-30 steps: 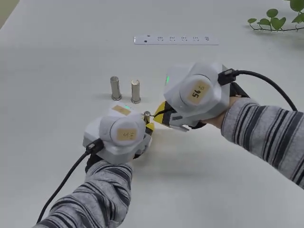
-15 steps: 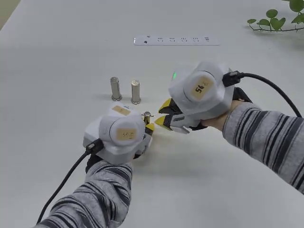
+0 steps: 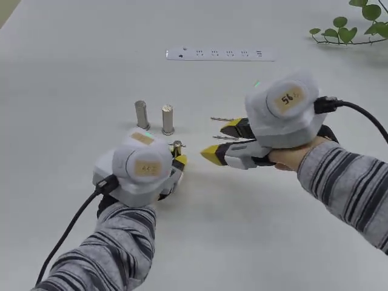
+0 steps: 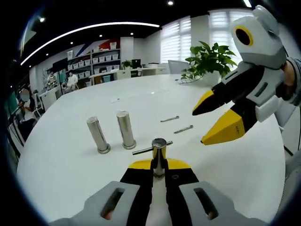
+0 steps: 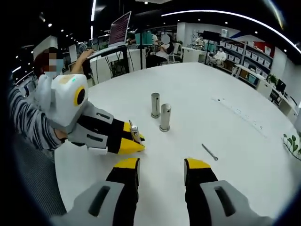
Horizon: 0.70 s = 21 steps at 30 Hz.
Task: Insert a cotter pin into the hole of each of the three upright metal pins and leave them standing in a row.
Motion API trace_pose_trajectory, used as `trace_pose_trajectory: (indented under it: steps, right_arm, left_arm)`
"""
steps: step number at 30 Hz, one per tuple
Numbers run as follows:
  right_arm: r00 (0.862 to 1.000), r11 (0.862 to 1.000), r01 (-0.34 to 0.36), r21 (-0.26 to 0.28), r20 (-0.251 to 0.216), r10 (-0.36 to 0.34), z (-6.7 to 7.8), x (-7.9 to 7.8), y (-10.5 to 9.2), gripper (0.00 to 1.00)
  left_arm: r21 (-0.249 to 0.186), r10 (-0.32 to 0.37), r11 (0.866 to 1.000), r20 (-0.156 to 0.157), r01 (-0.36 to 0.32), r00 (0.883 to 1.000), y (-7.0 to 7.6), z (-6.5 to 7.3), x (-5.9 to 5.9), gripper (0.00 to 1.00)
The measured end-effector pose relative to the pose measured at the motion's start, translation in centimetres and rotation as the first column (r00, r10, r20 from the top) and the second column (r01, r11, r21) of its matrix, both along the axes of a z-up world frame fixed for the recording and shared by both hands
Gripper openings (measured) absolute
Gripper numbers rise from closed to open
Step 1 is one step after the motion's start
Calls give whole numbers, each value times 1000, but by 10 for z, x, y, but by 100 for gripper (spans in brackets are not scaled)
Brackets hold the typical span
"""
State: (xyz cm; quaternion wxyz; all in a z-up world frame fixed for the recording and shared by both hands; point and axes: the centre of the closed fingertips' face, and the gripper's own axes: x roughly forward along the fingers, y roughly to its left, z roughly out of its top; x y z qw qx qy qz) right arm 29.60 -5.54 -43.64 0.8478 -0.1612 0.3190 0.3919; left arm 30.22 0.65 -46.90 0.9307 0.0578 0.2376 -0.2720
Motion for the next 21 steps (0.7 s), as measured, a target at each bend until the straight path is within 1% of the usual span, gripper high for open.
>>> trace_pose_trajectory:
  steps: [3,4,7,8,10,13,15,18,19,21]
  right_arm:
    - [1000,999,17,31,-13,-17,0,-3,0,38]
    - [1000,998,25,51,-20,-24,1,-4,1,39]
    - [999,997,33,74,-33,-31,1,-6,4,43]
    - [999,997,35,73,-33,-32,0,-6,5,43]
    - [999,997,33,71,-34,-31,-1,-8,6,43]
    - [999,997,26,74,-35,-23,-1,-10,8,44]
    - [999,997,20,79,-36,-17,-1,-10,10,44]
    - [1000,997,10,76,-29,-7,-2,-10,10,45]
    - [999,997,10,80,-32,-8,-2,-10,11,45]
    - [999,996,12,85,-36,-9,-3,-11,12,45]
  left_arm:
    - [-12,29,1000,-9,-29,1000,10,3,6,5]
    - [-14,39,999,-12,-40,999,15,3,8,5]
    - [0,63,998,-18,-63,998,28,1,13,5]
    - [0,79,997,-27,-79,997,34,0,15,5]
    - [13,89,996,-22,-88,996,43,0,18,5]
    - [12,106,994,-24,-106,994,52,1,21,5]
    - [20,116,993,-19,-116,993,59,1,23,5]
    - [25,154,988,-22,-153,988,72,0,27,5]
    - [14,168,986,-20,-168,986,74,1,29,5]
    - [24,169,985,-18,-168,985,77,0,30,5]
